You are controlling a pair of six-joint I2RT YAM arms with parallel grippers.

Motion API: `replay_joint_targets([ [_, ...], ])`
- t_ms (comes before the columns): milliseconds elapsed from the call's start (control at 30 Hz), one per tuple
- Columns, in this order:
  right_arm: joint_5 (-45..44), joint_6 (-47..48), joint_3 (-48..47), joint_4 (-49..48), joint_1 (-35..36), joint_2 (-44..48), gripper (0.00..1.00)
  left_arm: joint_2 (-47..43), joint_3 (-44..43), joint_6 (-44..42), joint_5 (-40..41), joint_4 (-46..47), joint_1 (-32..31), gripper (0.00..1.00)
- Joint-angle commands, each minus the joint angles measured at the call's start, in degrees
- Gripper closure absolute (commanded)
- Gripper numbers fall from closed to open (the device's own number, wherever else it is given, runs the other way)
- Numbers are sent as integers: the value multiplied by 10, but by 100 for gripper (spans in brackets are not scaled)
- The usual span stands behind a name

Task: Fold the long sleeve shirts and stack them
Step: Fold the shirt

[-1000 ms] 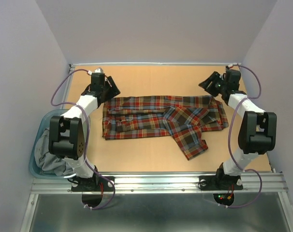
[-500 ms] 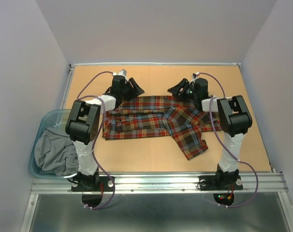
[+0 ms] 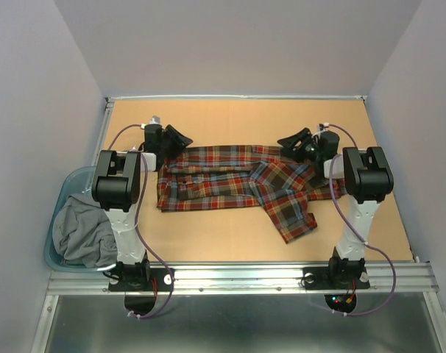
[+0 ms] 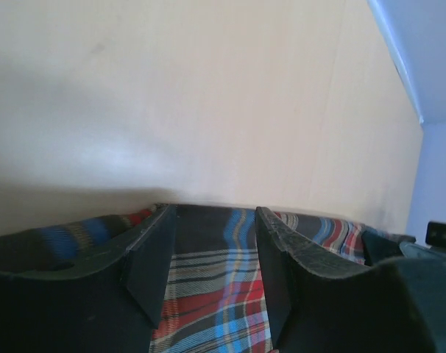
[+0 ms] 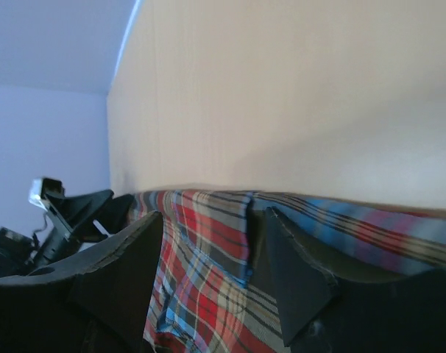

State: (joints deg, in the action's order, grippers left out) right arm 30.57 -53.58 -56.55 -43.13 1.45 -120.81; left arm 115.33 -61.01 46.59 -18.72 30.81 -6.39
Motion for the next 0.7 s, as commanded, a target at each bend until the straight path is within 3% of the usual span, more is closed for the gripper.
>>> replay_joint_targets([
  [0,-46,15,47,18,-72,8,36,-15,19,11,12,9,19,41],
  [367,-22,47,42,54,-164,44,36,-51,-16,-18,27,-30,51,43],
  [500,-16,117,-19,173,-164,81,35,-96,-42,-53,36,-69,46,38],
  [667,-47,197,-50,305,-161,173,33,-168,-64,-141,91,-176,-1,24],
])
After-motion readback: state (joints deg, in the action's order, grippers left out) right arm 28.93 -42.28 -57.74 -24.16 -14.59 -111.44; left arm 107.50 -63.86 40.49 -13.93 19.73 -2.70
